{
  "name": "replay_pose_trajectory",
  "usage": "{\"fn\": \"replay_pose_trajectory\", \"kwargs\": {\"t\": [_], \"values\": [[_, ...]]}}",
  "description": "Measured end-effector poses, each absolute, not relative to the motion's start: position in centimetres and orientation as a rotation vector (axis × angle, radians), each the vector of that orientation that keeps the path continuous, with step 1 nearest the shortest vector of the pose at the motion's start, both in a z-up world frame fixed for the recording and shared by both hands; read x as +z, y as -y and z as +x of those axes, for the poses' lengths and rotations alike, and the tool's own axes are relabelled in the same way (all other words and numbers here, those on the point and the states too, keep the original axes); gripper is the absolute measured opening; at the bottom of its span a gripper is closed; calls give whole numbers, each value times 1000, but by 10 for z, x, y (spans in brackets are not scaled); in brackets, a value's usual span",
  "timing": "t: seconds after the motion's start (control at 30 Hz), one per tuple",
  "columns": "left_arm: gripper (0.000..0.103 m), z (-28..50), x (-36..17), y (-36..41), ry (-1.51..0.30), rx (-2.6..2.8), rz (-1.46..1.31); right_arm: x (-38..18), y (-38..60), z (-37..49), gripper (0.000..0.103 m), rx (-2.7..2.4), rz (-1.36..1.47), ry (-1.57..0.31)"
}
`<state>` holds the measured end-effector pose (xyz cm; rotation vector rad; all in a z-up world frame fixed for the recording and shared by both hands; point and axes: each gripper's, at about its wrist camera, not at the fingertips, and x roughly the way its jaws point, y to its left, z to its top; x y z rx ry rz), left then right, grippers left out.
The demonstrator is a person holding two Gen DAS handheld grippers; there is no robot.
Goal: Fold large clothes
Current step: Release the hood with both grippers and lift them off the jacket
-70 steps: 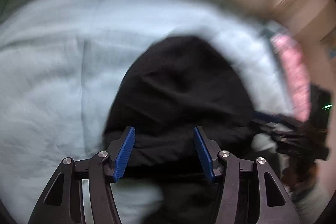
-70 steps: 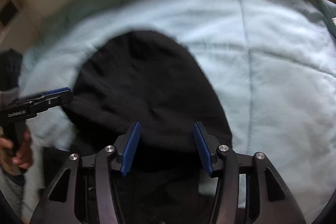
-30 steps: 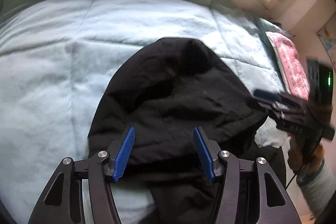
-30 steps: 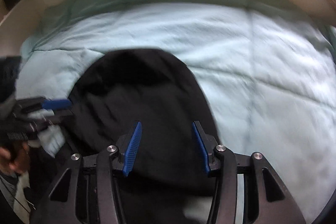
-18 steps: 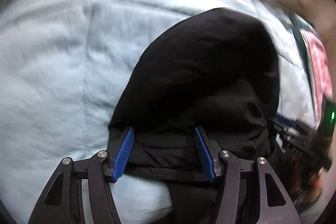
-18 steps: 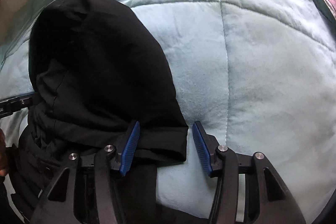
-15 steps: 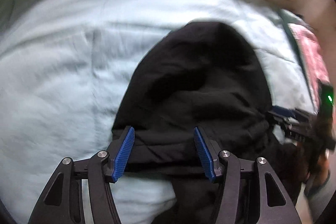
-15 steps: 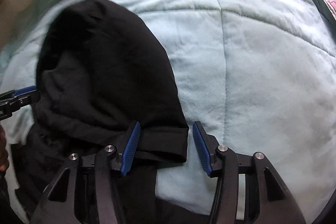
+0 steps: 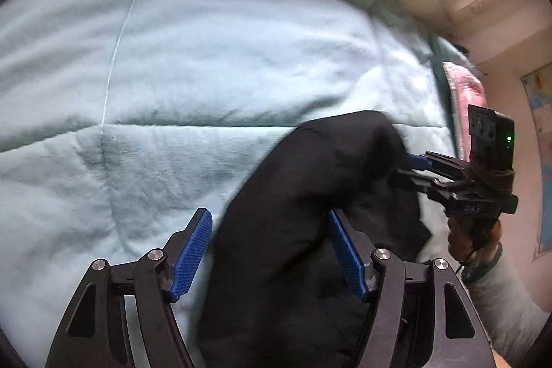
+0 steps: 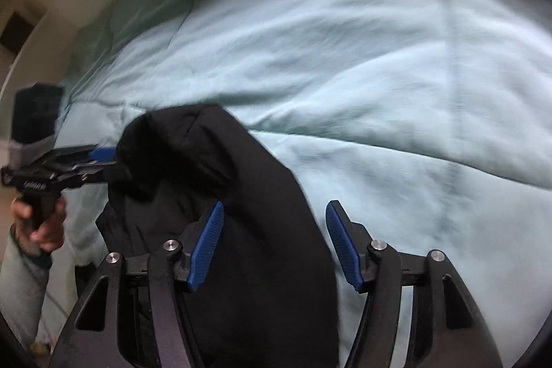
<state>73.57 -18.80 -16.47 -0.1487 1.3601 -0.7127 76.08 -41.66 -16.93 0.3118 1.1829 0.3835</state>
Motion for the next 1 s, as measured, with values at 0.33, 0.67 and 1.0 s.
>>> {"fn": "replay_pose_trajectory", "kwargs": {"t": [0.33,0.67,1.0], "values": [[30,690,-132,199,-1213,-827,-224,-140,396,725,16,536,243,-1077],[30,529,-3,157,-1011,-906,-105,-37,367,560,16,507,96,-912],[32,327,14,115,-1046,-914,17,-18,293,361,16,405,-128,-898]]}}
